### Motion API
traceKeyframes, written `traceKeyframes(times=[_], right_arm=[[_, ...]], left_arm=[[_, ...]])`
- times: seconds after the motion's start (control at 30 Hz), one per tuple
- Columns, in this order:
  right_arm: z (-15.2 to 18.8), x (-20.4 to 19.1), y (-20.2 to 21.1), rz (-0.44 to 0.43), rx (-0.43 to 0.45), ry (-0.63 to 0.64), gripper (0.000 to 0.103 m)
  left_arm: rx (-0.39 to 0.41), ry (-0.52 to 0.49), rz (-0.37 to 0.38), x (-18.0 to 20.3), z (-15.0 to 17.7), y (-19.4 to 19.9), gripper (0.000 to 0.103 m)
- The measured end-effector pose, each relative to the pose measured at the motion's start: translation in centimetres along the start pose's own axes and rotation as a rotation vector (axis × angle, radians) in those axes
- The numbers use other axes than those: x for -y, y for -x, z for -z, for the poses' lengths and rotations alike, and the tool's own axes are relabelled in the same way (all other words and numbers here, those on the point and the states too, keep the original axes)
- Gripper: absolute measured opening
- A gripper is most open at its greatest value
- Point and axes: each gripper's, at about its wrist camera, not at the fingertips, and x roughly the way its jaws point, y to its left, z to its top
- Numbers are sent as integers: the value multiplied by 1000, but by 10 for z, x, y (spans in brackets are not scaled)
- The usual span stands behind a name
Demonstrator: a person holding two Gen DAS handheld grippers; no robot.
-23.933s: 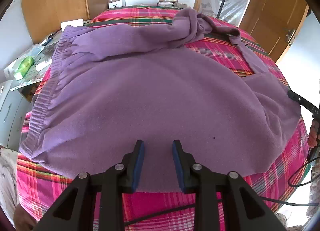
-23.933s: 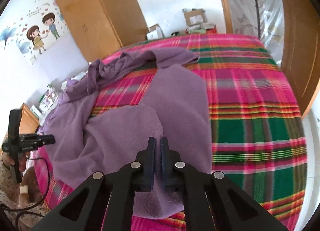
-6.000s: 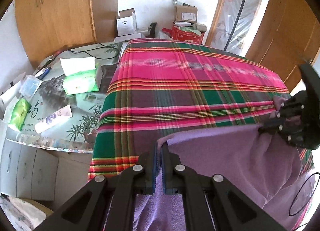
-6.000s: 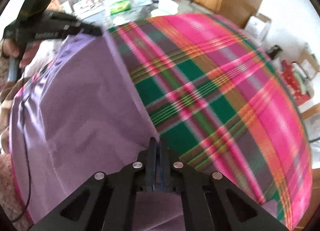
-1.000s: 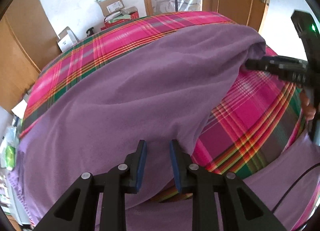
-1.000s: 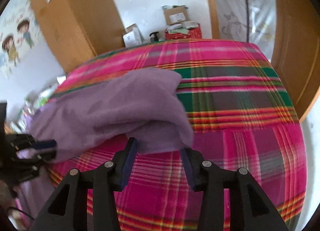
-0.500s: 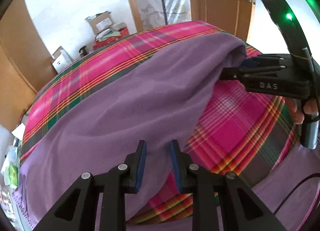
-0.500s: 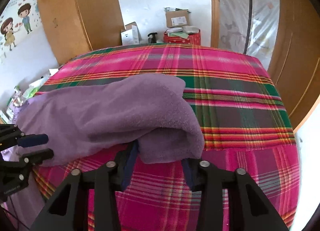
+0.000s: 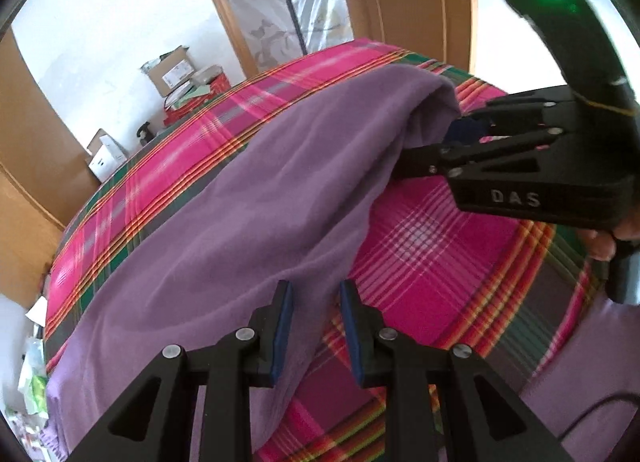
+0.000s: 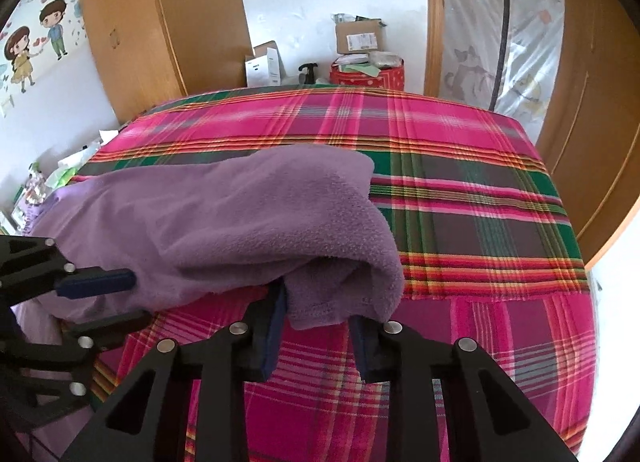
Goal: Fold clothes
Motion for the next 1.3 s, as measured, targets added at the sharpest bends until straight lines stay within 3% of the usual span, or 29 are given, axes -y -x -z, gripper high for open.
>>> traceKeyframes(times=[0.23, 0.37, 0.6, 0.67, 0.73, 1.1, 1.3], right_arm=[[0, 2, 2, 3, 4, 2, 30], [-1, 1, 7, 33, 23, 25, 17], [-7, 12, 19, 48, 62, -2, 11], [-8, 13, 21, 58, 69, -4, 11], [-9, 15, 23, 65, 74, -7, 11], [-8, 10, 38, 136, 121, 48, 11], [-5, -9, 48, 195, 161, 181, 11]], left_arm=[[-27, -26, -5, 11, -10, -13, 25], [-29, -16, 4, 12, -16, -18, 25], [-25, 0, -3, 13, -19, -20, 25], [-27, 29, 29, 7, -18, -20, 12], [-30, 68, 54, 0, -17, -20, 7], [68, 225, 81, -36, -19, 17, 4], [139, 302, 46, -63, -17, 42, 4]])
